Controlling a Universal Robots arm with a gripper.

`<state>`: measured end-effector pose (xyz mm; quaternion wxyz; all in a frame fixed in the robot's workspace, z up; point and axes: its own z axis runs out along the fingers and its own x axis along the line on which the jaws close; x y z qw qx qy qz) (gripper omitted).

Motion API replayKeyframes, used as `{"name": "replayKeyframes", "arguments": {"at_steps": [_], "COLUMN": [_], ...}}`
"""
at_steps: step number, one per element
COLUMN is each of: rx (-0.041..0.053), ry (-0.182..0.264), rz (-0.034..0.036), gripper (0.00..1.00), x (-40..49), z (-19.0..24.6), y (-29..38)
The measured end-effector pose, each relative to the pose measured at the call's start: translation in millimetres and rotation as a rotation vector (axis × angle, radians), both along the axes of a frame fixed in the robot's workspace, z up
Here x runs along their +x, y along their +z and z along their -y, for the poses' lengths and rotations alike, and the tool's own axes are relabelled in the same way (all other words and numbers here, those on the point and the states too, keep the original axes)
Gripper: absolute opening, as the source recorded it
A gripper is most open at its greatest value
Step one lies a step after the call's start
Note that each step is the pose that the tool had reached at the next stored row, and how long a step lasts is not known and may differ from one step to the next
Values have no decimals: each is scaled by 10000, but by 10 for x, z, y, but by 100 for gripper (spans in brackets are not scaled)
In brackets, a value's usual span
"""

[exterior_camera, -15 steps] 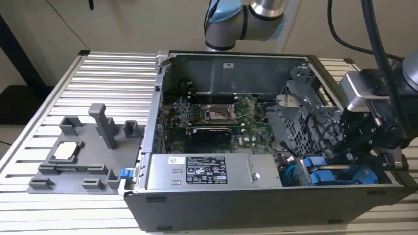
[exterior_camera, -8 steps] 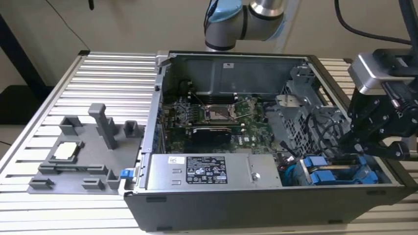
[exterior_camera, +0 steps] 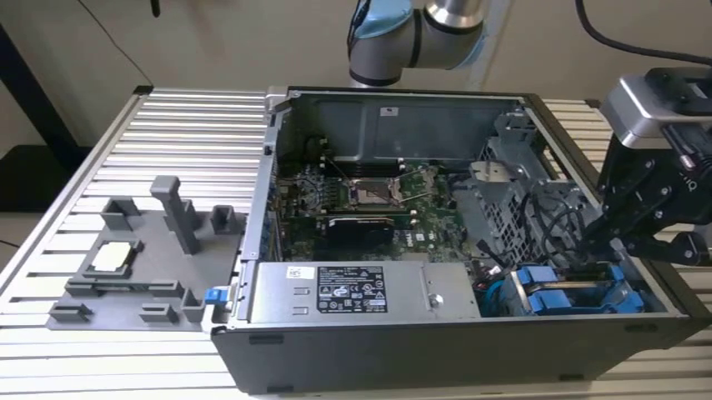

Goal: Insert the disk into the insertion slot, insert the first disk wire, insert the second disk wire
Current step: 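Insert the second disk wire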

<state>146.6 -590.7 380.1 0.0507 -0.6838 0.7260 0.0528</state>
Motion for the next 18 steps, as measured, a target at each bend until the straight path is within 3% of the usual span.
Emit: {"name": "replayKeyframes", "arguments": {"at_steps": [18], "rx": [-1], "ry": [0], "rz": [0], "gripper": [24], "x": [0], "z": [0], "y": [93]}}
